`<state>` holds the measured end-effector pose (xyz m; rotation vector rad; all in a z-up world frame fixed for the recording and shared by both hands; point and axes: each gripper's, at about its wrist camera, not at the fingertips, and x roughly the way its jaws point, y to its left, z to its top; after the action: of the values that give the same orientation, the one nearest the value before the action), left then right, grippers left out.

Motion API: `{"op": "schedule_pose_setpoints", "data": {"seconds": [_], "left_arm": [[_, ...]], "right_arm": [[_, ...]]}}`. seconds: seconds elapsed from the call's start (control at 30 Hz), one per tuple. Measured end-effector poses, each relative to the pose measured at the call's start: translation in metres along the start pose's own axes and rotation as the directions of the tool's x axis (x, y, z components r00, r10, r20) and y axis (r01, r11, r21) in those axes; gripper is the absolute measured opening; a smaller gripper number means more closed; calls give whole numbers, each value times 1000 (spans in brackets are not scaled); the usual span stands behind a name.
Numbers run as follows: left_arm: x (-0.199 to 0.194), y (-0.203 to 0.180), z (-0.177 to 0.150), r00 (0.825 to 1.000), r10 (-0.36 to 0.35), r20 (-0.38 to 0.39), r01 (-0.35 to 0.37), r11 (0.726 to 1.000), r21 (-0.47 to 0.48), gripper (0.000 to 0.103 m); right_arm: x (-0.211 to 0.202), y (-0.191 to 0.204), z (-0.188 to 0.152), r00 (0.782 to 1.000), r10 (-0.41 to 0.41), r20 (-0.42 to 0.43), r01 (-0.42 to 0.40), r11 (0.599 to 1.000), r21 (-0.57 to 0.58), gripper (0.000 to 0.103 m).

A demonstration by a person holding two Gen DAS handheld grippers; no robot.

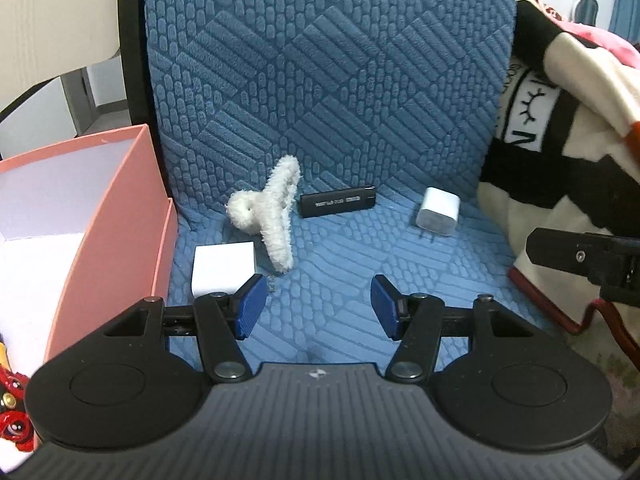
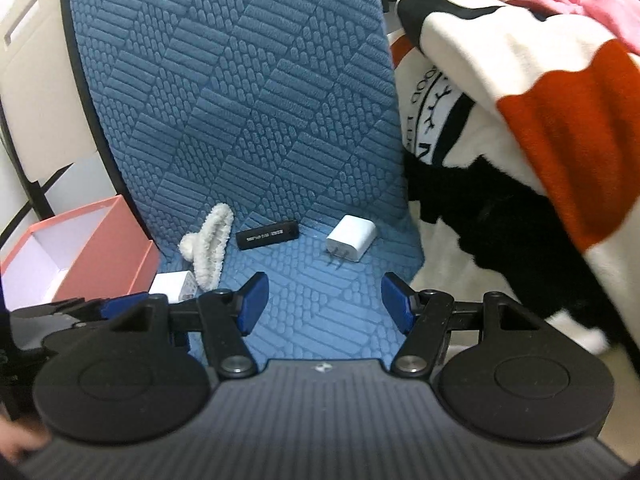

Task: Organize rigid objects

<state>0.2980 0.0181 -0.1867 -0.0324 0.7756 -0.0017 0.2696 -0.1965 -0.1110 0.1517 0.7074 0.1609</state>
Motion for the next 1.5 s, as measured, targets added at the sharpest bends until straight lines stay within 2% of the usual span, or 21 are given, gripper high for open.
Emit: {"op": "schedule_pose_setpoints", "data": {"seconds": [0.17, 0.23, 0.37, 0.53, 0.63, 0.7, 0.8, 1.03, 1.2, 1.33, 1.5], "left_arm": [[13, 1, 8, 1000, 12, -18, -12, 1000, -2, 63], [17, 1, 9, 1000, 12, -28, -12, 1000, 10, 63], [29, 1, 8, 997, 66, -45, -63, 996, 70, 63], [43, 3, 8, 989, 136, -50, -131, 986, 99, 63], [54, -1, 9, 978, 206, -40, -199, 969, 147, 64], [62, 1, 10, 972, 229, -57, -219, 965, 145, 64], [69, 6, 11, 966, 250, -69, -241, 963, 124, 70], [77, 19, 10, 962, 260, -86, -252, 963, 95, 71], [77, 23, 11, 962, 259, -84, -252, 964, 89, 71], [80, 24, 13, 963, 260, -78, -253, 963, 90, 71], [84, 22, 14, 965, 253, -66, -244, 962, 122, 71]], "right_arm": [[25, -3, 8, 999, 16, -43, -15, 1000, 17, 65], [38, -8, 12, 997, 46, -68, -42, 997, 58, 65], [64, -14, 14, 985, 102, -136, -86, 989, 118, 64], [94, -24, 24, 986, 79, -150, -56, 987, 151, 64], [111, -29, 29, 984, 67, -167, -40, 987, 157, 64], [122, -33, 32, 983, 41, -180, -13, 988, 154, 64], [138, -37, 35, 980, 20, -200, 11, 988, 151, 64], [161, -25, 39, 981, -15, -194, 31, 996, 80, 64], [173, -16, 39, 981, -91, -173, 92, 996, -1, 64], [184, -20, 38, 976, -83, -200, 90, 996, 25, 64], [192, -24, 36, 979, -76, -190, 81, 997, 19, 65]]}}
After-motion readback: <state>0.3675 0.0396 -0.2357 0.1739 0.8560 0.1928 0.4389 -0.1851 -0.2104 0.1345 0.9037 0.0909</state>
